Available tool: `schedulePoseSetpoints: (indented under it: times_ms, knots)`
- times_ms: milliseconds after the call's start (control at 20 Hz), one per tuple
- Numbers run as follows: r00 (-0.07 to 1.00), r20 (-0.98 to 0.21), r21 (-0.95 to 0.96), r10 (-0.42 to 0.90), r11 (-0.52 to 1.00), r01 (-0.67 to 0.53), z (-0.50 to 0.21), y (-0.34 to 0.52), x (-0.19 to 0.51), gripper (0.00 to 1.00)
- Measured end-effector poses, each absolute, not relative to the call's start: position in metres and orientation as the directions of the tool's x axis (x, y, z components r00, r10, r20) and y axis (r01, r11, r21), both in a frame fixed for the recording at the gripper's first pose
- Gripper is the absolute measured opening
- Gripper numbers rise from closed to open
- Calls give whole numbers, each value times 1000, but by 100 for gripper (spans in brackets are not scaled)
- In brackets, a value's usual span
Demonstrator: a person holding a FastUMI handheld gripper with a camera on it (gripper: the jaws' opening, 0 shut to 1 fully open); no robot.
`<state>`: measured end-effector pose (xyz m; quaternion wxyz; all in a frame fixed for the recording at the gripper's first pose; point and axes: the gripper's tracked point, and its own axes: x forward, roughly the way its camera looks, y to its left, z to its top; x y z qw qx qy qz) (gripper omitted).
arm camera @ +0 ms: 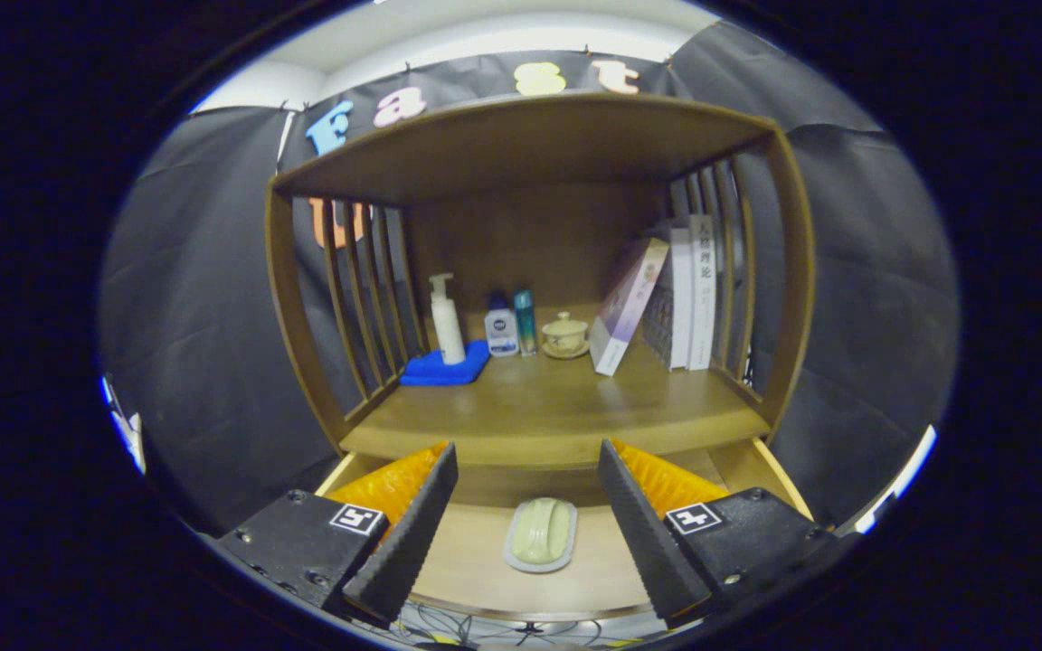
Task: Pull open the drawer, take out the items inside it, and place them on the countertop above the cabinet.
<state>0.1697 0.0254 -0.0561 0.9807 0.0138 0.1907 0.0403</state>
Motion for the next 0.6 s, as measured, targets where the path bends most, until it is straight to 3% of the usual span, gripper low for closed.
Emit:
schedulePoseSetpoints:
  times_ms: [350, 600]
  knots:
    - [705, -703, 34, 94, 995, -99, -132, 36, 203, 97]
    - [541, -836, 74, 87, 996, -45, -193, 35, 208, 96]
